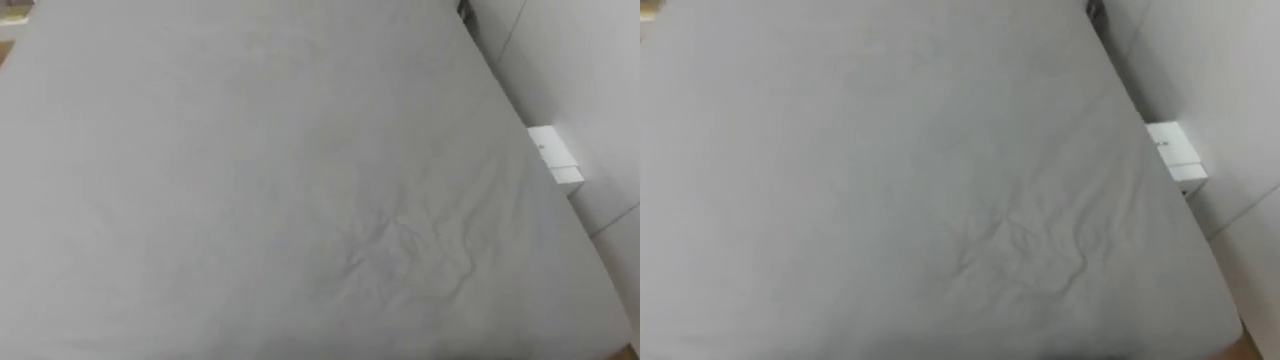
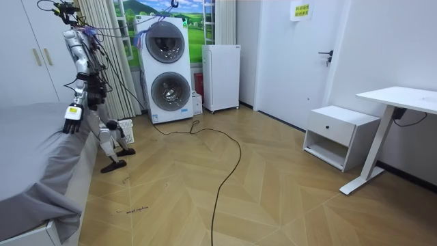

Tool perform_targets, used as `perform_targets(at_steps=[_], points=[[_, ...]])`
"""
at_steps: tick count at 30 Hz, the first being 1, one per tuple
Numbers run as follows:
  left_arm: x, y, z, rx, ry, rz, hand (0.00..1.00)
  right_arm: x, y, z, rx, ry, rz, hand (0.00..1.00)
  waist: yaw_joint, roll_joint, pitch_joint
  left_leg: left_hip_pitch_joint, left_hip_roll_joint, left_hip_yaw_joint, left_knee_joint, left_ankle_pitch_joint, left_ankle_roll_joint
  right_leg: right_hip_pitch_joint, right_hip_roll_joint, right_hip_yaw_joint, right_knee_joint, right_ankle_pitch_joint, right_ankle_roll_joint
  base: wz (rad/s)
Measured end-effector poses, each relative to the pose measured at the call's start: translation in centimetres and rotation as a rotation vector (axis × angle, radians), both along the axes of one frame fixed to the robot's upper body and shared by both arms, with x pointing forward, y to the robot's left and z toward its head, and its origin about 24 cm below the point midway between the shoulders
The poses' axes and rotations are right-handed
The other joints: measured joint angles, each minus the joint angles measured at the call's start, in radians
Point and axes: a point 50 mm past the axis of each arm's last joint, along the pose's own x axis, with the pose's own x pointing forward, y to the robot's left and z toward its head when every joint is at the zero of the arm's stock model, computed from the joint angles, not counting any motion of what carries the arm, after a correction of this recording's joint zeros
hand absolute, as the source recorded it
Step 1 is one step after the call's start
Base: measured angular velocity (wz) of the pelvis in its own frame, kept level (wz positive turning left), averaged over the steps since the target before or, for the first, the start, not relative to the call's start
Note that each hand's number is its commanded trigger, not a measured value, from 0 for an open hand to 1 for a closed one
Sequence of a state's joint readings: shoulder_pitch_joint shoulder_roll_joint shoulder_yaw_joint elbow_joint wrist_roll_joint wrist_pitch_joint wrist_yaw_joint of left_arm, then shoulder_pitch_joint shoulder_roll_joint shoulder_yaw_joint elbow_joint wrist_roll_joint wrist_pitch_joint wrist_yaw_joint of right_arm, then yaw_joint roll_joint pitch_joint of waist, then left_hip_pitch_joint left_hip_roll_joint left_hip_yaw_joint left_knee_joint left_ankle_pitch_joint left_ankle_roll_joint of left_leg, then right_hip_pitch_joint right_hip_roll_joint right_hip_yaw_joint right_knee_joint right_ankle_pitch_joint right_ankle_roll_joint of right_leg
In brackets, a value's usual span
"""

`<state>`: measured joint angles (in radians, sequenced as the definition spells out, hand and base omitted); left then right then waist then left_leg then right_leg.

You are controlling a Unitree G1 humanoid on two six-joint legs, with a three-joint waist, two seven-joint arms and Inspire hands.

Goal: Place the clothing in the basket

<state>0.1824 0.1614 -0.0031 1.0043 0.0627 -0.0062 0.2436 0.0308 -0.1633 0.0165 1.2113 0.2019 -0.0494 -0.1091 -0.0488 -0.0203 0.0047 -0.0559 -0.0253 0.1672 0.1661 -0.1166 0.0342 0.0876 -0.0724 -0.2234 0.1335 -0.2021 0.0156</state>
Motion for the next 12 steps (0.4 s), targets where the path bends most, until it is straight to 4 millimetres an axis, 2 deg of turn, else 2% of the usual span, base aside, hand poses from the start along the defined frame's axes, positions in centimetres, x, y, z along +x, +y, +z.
perform_targets(at_steps=[6, 12], points=[[0.29, -0.40, -0.05, -0.023, -0.014, -0.003, 0.00, -0.55, 0.47, -0.26, 0.015, 0.044, 0.070, 0.00, 0.028, 0.003, 0.0048, -0.001, -0.005, -0.011, -0.001, -0.001, 0.002, 0.004, -0.003, -0.006, 0.000, -0.003, 0.003, 0.06], [0.22, -0.72, -0.15, -0.035, -0.021, 0.016, 0.00, -0.62, 0.62, -0.32, 0.003, 0.063, 0.118, 0.00, 0.030, 0.003, 0.0053, -0.001, -0.005, -0.012, -0.002, -0.002, 0.001, 0.003, -0.003, -0.009, 0.000, -0.005, 0.003, 0.00]])
